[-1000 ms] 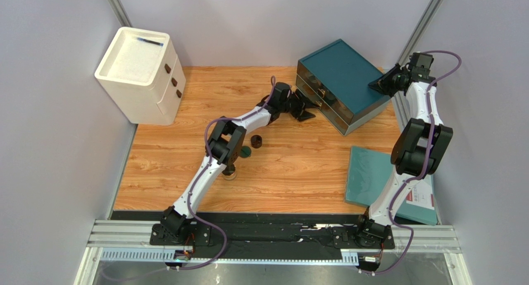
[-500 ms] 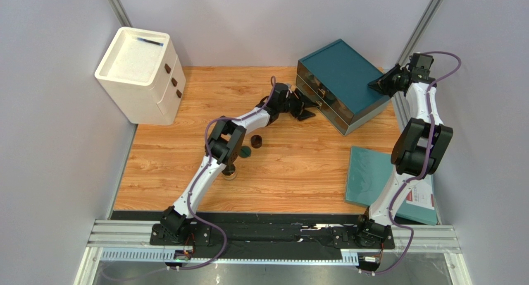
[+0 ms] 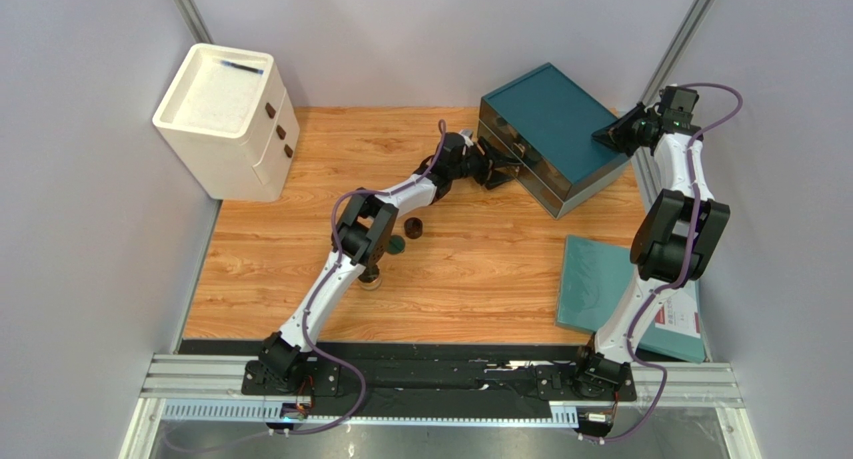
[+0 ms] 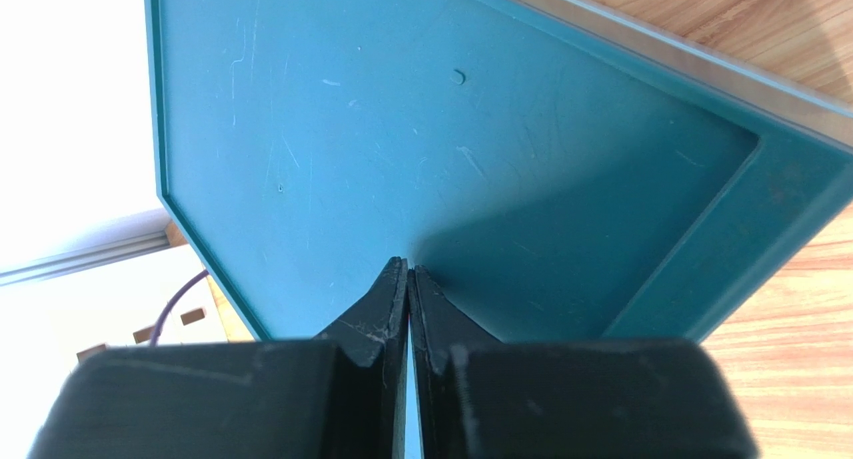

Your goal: Organize the makeup

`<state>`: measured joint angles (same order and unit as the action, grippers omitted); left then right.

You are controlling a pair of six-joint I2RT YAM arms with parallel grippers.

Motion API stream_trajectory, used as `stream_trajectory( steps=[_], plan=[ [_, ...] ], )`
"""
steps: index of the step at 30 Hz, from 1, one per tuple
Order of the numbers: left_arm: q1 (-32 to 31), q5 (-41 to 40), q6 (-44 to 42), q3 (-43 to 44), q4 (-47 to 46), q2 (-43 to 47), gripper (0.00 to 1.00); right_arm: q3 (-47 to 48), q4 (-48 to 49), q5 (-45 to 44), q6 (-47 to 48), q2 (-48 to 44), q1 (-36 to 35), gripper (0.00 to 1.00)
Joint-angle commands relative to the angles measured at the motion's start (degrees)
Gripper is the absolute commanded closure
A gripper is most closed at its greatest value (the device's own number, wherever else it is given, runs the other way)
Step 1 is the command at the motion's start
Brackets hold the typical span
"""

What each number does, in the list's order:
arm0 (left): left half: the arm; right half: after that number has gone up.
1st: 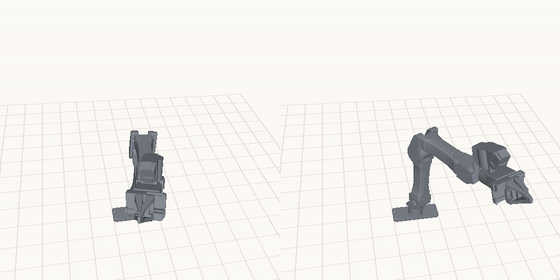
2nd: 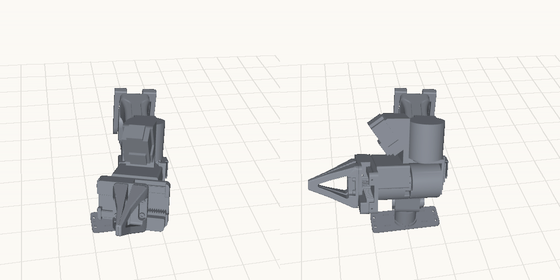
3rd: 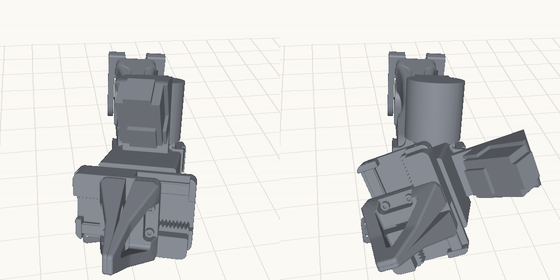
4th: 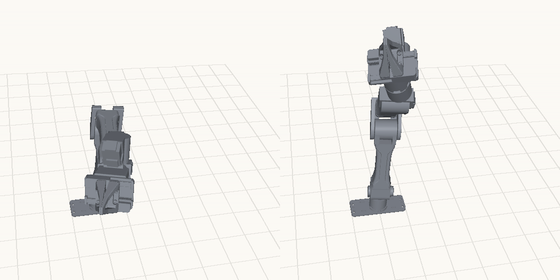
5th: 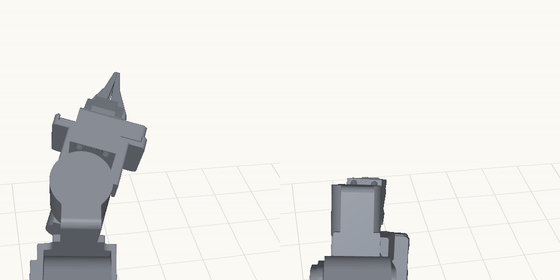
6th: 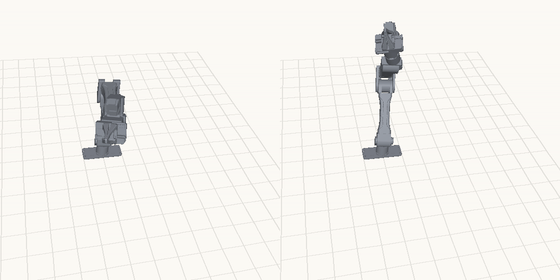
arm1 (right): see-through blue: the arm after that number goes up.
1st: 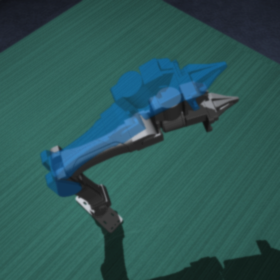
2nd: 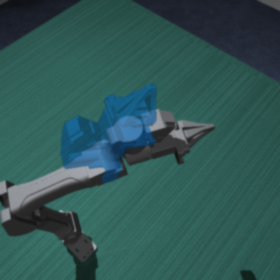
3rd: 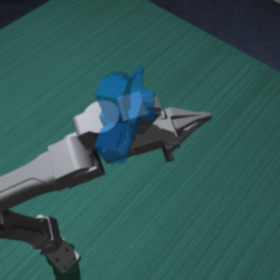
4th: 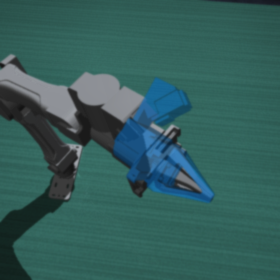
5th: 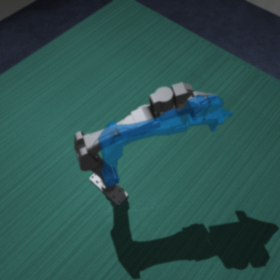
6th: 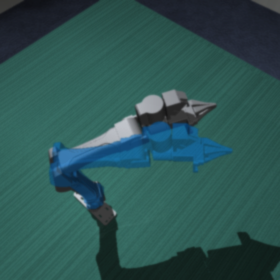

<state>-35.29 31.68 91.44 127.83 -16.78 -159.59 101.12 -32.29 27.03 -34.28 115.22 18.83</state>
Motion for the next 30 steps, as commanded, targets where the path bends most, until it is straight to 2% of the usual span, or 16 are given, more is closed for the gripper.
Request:
stream_trajectory(
  steps=[1, 5, 7, 8, 9, 11, 14, 17, 24, 30],
  plan=[
    [-1.3, 0.2, 3.0, 2.9, -10.6, 2.2, 0.39, -4.7, -11.7, -5.9, 2.7, 6.7, -0.6, 0.92],
    [-1.2, -1.0, 2.5, 3.5, -7.1, 2.4, 0.39, -4.8, -11.8, -5.8, 2.8, 6.6, -0.6, 0.92],
    [-1.3, -0.5, 1.6, 6.0, -1.6, 2.1, 0.39, -4.8, -11.9, -5.8, 2.9, 6.7, -0.6, 0.92],
    [-1.3, -0.5, -1.3, 7.2, 6.0, 2.2, 0.4, -4.9, -11.8, -5.8, 3.0, 6.7, -0.6, 0.92],
    [-1.4, -0.7, -3.1, 8.2, 9.7, 2.4, 0.39, -4.8, -11.9, -5.8, 2.9, 6.7, -0.7, 0.92],
    [-1.3, -2.4, -5.8, 7.5, 13.5, 4.0, 0.39, -4.8, -11.8, -5.7, 2.9, 6.8, -0.6, 0.92],
    [-1.3, -5.1, -5.7, 4.2, 15.4, 6.0, 0.39, -4.8, -11.9, -5.8, 3.0, 6.8, -0.6, 0.92],
    [-1.4, -7.8, -5.6, 4.4, 16.6, 5.8, 0.4, -4.8, -11.9, -5.8, 3.2, 6.7, -0.7, 0.92],
    [-1.3, -12.5, -6.2, 13.1, 22.0, 2.3, 0.39, -5.0, -11.9, -5.6, 3.3, 6.9, -0.7, 0.92],
    [-1.4, -15.9, -8.7, 17.7, 33.7, 1.4, 0.41, -5.1, -12.0, -5.4, 3.3, 7.2, -0.6, 0.92]
  ],
)
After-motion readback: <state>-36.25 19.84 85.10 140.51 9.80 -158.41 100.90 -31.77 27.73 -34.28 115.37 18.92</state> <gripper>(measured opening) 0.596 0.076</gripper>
